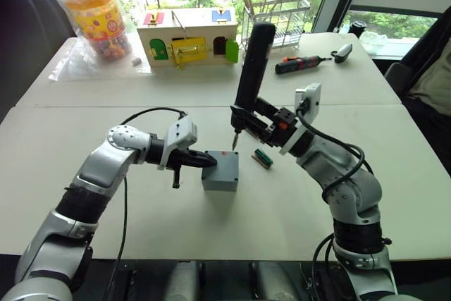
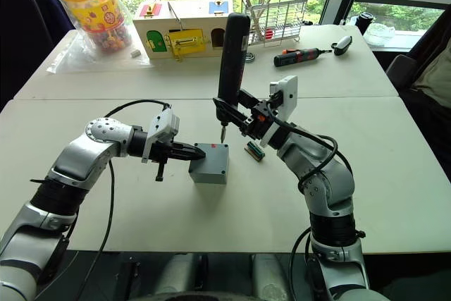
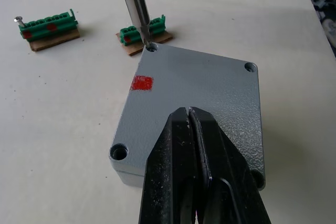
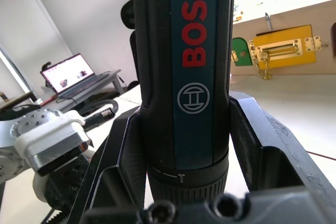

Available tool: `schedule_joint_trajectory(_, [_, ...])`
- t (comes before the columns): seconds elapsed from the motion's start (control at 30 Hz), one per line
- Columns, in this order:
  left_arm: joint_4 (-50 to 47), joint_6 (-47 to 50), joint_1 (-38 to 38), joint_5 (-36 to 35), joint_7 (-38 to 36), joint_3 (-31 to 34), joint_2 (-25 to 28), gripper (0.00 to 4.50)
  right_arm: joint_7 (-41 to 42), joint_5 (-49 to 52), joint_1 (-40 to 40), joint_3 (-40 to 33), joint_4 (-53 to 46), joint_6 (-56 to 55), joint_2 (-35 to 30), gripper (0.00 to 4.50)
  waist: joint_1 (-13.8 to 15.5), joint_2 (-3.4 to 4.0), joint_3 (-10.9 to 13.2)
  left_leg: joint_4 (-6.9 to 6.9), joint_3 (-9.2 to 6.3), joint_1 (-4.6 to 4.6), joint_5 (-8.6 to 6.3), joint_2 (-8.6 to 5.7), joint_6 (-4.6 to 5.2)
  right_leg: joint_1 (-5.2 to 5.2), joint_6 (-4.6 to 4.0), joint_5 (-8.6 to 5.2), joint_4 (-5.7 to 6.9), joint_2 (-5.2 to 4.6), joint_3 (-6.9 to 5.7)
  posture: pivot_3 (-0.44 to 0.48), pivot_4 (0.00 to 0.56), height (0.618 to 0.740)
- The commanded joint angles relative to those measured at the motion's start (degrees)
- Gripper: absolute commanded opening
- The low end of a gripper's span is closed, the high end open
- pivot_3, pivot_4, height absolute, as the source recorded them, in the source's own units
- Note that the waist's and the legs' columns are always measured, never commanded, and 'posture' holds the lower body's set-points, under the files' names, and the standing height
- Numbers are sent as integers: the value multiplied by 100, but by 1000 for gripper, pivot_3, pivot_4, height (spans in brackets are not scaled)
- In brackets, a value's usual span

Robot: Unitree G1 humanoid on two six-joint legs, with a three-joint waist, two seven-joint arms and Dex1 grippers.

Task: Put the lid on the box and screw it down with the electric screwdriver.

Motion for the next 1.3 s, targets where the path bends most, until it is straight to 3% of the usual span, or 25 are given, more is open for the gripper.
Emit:
schedule_joint_trajectory(0.03, [34, -2, 44, 125, 15, -21, 24, 0, 138, 41, 21, 81, -222, -197, -74, 1830, -2, 0, 0, 0, 0, 0, 0, 0, 0, 0, 0, 0, 0, 0, 0, 0, 150, 736])
schedule_joint_trajectory(0.5, [-12, -39, 159, 181, 57, -75, 20, 0, 239, -583, 437, 427, 338, -895, -254, 1830, -2, -3, -6, -1, -1, 10, -2, 2, 4, 11, 0, 0, 0, 1, 0, 0, 150, 736])
schedule_joint_trajectory(0.73, [-59, -42, 256, 210, 95, -116, -1, 0, 107, -704, 732, 466, 521, -1302, -175, 1830, 19, -7, -10, -10, 0, 107, -12, 2, 21, 116, -2, -2, -16, 1, -1, 0, 150, 736])
schedule_joint_trajectory(1.3, [-164, 30, 318, 236, 109, -138, -69, 0, 46, -1109, 891, 829, 1024, -1542, -336, 1830, 29, -47, -53, -12, -6, 134, -14, 8, 23, 145, -3, -3, -23, 4, -3, 0, 150, 736])
